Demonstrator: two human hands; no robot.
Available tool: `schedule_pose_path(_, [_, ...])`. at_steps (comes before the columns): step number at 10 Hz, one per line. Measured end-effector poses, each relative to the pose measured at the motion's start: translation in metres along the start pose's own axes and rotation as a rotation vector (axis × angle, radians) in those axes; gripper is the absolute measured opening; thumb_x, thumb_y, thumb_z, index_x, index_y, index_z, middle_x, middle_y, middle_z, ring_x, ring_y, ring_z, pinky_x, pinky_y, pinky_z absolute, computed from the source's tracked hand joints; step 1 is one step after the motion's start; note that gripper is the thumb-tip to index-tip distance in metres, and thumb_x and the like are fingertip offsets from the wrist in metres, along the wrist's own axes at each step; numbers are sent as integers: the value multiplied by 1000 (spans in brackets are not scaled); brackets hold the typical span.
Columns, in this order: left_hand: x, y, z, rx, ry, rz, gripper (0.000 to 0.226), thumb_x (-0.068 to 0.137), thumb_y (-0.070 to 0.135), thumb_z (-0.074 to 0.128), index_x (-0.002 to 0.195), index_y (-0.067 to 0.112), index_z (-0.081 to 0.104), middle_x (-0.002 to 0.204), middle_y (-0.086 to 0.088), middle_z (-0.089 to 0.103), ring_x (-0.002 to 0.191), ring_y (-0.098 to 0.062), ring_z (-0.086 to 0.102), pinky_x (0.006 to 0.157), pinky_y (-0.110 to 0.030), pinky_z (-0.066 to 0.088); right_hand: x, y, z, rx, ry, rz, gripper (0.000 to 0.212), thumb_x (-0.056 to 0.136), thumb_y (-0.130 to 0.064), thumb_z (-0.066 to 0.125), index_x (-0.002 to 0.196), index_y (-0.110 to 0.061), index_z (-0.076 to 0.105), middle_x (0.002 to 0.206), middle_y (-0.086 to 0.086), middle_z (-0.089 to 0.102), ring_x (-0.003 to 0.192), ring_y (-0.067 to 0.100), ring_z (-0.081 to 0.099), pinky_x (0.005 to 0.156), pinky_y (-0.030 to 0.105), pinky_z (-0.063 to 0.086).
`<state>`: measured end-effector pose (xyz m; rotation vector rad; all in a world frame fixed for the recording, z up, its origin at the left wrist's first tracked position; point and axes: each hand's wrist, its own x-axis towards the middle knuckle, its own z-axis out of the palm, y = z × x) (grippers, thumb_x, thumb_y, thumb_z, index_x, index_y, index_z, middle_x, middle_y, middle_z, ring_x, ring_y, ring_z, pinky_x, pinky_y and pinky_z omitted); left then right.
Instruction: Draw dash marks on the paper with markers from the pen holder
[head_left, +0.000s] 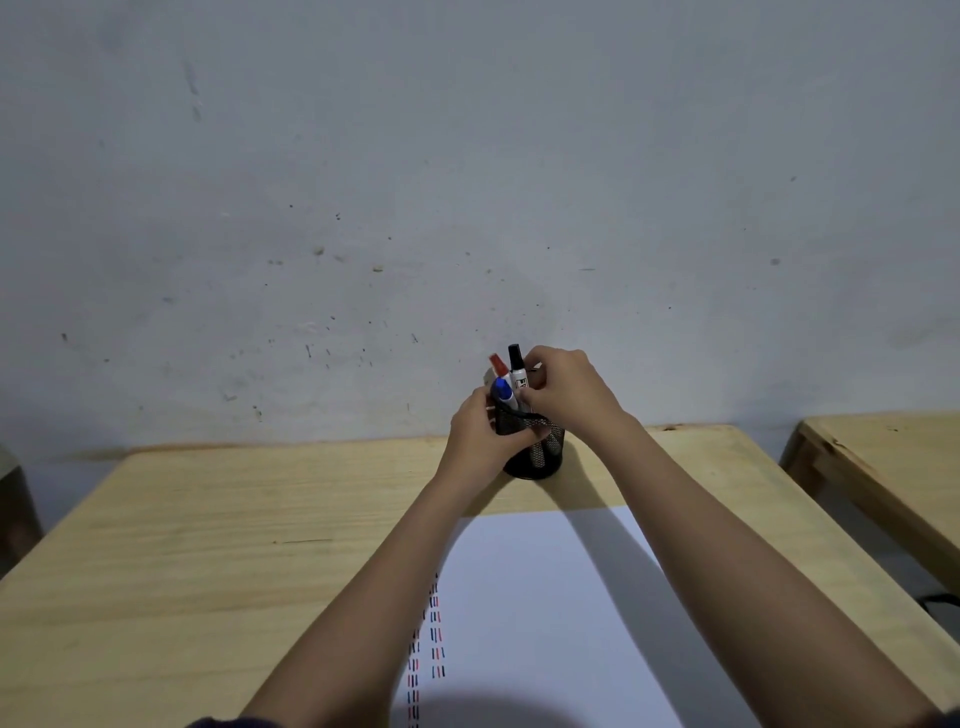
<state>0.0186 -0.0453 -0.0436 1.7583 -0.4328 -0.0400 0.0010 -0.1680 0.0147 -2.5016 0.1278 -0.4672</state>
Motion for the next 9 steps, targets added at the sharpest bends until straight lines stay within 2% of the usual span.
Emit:
schedule_pose_path(2, [0, 2, -2, 12, -11, 10, 45, 62, 32, 84, 93, 38, 51, 110, -2, 66, 101, -16, 65, 91, -41, 54, 0, 1, 4, 23, 50, 22, 21, 74, -16, 68, 94, -13, 62, 92, 11, 68, 83, 28, 63, 69, 37, 54])
schedule_pose_path(5, [-1, 4, -4, 9, -30, 3, 42, 66, 24, 82, 92, 35, 52, 110, -3, 66, 100, -16, 65, 90, -38, 54, -4, -2, 5, 4, 64, 18, 21, 80, -17, 61, 100, -8, 63, 93, 15, 67, 81, 30, 64, 69, 39, 55])
schedule_pose_path(6, [-3, 10, -5, 49, -53, 1, 42, 71, 23, 80, 103, 23, 53, 110, -2, 64, 99, -15, 63, 84, -28, 53, -8, -7, 1, 18, 63, 29, 22, 82, -17, 59, 101, -8, 63, 95, 15, 66, 82, 30, 64, 73, 41, 56])
schedule_pose_path(7, [-13, 19, -7, 105, -60, 6, 39, 76, 24, 75, 108, 18, 54, 107, 3, 61, 96, -11, 58, 75, -16, 47, -15, -8, -1, 50, 70, 24, 24, 80, -14, 56, 101, -7, 64, 95, 16, 67, 84, 31, 65, 76, 44, 56])
schedule_pose_path(8, [-21, 31, -15, 172, -63, 20, 38, 84, 25, 67, 118, 15, 52, 107, 6, 52, 99, -10, 50, 69, -15, 38, -21, -16, -11, 71, 87, 18, 24, 79, -12, 53, 99, -7, 65, 94, 14, 69, 86, 29, 65, 77, 46, 56])
schedule_pose_path(9, [-48, 52, -32, 279, -45, 38, 53, 88, 28, 61, 131, 3, 43, 114, -4, 49, 108, -17, 47, 79, -18, 41, -47, -30, -29, 67, 168, -21, 23, 82, -12, 53, 100, -7, 65, 99, 13, 70, 93, 29, 64, 81, 45, 54])
